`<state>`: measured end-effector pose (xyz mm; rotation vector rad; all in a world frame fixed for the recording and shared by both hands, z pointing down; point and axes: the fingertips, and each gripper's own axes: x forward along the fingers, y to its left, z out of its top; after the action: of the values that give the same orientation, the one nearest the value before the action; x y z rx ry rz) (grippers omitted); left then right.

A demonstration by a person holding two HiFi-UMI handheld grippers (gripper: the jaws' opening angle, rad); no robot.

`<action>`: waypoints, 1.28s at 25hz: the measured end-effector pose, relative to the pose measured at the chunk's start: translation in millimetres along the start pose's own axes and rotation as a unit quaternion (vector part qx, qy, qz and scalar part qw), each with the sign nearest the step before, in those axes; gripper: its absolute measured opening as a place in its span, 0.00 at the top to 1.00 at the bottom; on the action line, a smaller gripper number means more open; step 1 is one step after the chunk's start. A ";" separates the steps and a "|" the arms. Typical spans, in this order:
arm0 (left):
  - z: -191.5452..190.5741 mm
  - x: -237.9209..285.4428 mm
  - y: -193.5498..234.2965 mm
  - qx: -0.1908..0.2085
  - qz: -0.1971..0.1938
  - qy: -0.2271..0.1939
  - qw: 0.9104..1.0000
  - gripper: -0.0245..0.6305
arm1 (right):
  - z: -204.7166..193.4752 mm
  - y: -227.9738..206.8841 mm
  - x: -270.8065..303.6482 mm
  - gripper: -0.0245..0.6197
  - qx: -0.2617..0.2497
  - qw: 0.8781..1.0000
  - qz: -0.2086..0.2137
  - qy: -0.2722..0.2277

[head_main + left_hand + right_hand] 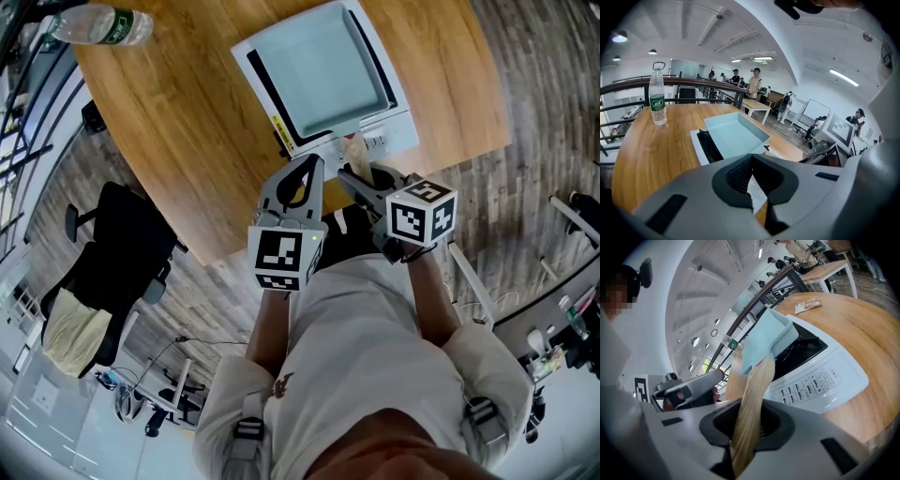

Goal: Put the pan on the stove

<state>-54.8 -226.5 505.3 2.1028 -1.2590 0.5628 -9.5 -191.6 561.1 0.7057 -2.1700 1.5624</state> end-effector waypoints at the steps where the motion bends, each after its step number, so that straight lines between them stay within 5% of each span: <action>1: 0.1 0.4 -0.1 0.000 0.000 0.000 1.000 0.93 | 0.2 -0.2 0.0 0.84 0.001 1.000 0.001 0.000; 32: -0.6 10.9 -0.4 -0.001 -0.001 0.009 1.000 0.93 | 2.7 -14.4 6.9 0.82 -0.024 1.000 -0.016 0.005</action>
<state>-49.6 -232.7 512.5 2.0916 -1.2469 0.5789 -6.6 -199.1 575.1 0.7137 -2.1704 1.4900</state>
